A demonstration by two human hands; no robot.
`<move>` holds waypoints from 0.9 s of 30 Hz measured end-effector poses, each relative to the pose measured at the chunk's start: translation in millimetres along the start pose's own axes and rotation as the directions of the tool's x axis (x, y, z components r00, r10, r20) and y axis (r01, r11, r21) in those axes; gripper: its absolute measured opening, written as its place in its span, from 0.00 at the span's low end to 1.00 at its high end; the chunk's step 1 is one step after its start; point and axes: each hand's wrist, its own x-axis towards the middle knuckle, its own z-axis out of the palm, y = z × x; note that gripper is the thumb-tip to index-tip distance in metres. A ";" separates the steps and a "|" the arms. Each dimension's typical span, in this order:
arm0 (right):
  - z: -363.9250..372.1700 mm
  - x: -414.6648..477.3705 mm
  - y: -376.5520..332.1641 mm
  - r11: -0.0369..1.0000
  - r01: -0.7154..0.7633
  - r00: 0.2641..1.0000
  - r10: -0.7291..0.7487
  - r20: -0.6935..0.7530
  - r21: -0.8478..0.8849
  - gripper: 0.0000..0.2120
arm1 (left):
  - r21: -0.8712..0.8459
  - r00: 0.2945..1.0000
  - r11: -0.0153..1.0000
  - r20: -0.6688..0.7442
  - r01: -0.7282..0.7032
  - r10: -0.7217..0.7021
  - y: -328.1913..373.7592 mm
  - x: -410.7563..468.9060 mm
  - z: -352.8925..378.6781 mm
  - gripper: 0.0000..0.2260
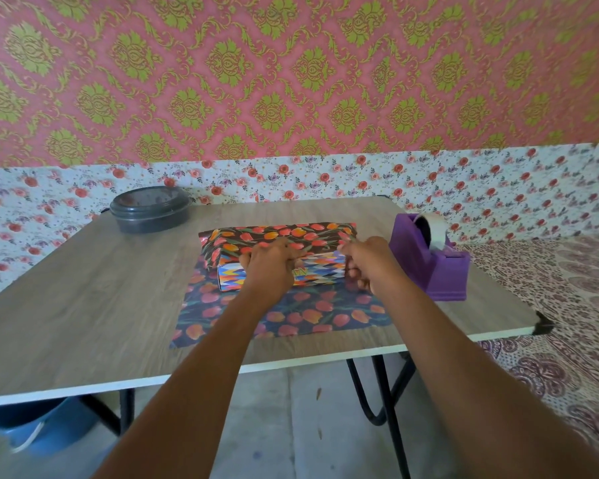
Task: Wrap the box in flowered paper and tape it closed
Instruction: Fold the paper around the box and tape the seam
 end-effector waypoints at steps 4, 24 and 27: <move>-30.3 -20.8 4.7 0.936 0.348 0.913 -0.351 -0.207 -0.051 0.08 | -0.028 1.000 1.000 -0.016 0.000 -0.001 -0.9 0.9 2.8 0.09; -146.2 9.9 14.7 0.998 -0.008 0.988 -0.002 -0.153 -0.067 0.35 | -0.053 0.999 0.999 -0.042 0.010 -0.012 0.1 -0.7 1.9 0.08; -146.4 8.5 14.0 0.997 -0.019 0.988 0.008 -0.151 -0.069 0.30 | -0.061 0.999 0.998 -0.036 0.032 -0.035 -1.2 0.4 3.0 0.06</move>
